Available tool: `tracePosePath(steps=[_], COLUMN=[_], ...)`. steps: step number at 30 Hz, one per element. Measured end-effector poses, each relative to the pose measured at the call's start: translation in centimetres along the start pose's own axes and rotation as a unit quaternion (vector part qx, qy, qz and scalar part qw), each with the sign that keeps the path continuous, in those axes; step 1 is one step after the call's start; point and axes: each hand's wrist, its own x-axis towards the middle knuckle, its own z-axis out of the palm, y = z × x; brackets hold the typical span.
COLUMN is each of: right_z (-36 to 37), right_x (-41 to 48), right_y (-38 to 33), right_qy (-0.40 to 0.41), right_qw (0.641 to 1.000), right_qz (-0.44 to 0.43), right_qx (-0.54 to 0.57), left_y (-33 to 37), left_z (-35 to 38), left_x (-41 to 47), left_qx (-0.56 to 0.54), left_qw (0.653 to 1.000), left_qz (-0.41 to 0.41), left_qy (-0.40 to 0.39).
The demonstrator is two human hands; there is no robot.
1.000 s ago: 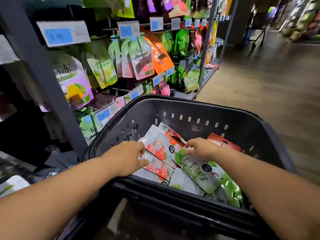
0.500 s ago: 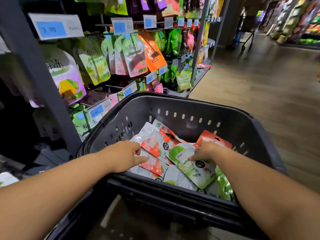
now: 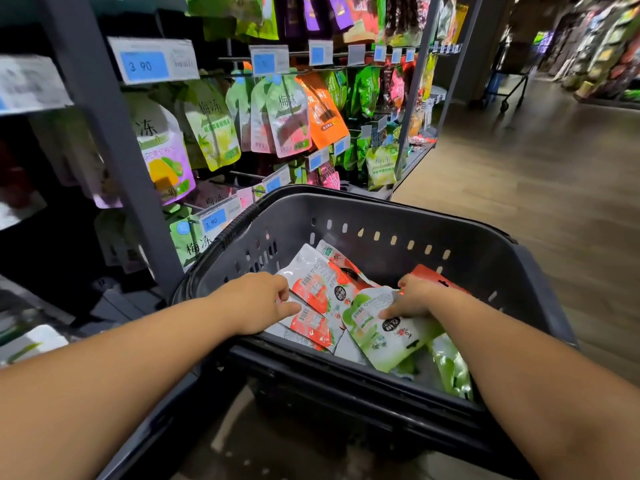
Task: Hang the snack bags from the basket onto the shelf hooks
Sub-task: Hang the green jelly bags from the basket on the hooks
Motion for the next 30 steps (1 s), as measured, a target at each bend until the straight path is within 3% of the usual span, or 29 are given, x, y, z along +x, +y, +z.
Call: tracePosePath(steps=[9,20,30], right_z=[-1.7,-2.0,-2.3], right_x=[-1.0,-2.0,-2.6], right_y=[-0.6,-1.5,-2.3], right_qy=[-0.018,-0.120,-0.148], right_qw=[0.963,0.922,0.900], right_qz=[-0.147,-0.204,-0.250], right_qx=[0.225,0.305,0.325], left_y=[-0.4,-0.1,-0.1], left_z=[0.0,-0.2,-0.4], left_x=[0.5,-0.1,-0.3], left_qx=[-0.006,-0.017,-0.016], left_qw=[0.999,0.998,0.997], left_qz=[-0.004,-0.001,0.004], left_qy=[0.036,0.061,0.072])
